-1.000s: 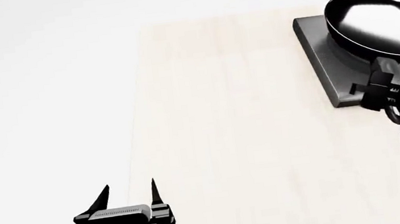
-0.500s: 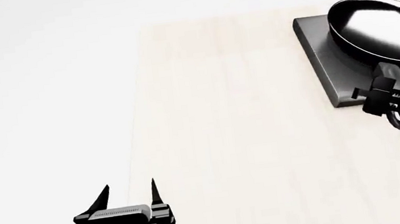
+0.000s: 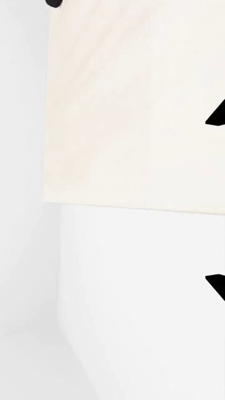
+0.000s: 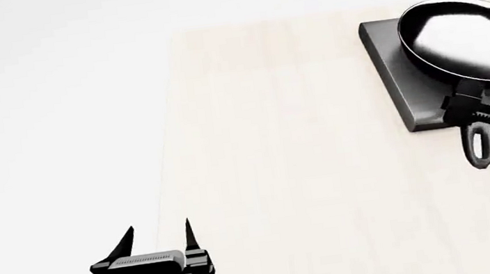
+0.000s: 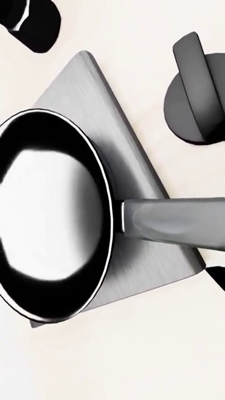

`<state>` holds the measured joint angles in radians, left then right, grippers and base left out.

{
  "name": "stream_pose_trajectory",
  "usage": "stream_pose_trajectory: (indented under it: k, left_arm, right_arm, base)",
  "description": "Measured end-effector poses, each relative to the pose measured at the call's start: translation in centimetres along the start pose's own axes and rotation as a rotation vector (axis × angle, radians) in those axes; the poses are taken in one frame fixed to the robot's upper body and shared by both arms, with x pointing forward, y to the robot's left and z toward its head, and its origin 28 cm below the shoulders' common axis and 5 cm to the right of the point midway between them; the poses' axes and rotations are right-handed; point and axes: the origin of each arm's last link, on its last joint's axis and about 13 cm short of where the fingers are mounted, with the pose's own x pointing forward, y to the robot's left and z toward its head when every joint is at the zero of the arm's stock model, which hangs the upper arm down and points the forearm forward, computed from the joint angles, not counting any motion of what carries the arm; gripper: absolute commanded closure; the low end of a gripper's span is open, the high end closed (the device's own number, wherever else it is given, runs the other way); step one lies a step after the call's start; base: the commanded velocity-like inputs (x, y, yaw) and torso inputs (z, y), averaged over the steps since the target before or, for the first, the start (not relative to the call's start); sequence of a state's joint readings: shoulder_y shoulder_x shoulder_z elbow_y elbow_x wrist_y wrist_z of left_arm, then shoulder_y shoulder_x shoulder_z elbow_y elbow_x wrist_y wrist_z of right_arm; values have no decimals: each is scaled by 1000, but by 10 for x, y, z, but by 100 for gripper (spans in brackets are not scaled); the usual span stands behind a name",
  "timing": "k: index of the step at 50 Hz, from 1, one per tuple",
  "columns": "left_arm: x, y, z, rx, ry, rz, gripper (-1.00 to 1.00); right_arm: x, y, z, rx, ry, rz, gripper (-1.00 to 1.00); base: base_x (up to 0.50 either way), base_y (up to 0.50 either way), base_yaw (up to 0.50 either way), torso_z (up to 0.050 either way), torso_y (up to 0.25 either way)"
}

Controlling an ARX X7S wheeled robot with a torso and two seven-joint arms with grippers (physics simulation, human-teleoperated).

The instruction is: Turn on the stove and put the frying pan on it.

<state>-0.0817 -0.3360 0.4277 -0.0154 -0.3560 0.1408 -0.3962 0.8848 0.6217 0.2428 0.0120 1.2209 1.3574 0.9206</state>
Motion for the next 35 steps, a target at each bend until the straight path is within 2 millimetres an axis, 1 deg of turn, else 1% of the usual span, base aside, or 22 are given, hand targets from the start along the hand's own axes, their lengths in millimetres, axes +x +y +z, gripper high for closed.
stream_pose_trajectory:
  k: [19,35]
  left_arm:
    - [0,0,0,1,2,3,-100]
    - [-7,1,3,40,-4,7,-100]
  right_arm:
    - [-13,3,0,-2,-54,35,-100]
    - [-27,9,-9,-31,-213,147,-100]
  base:
    - [0,0,0,-1,0]
    - [0,0,0,0,0]
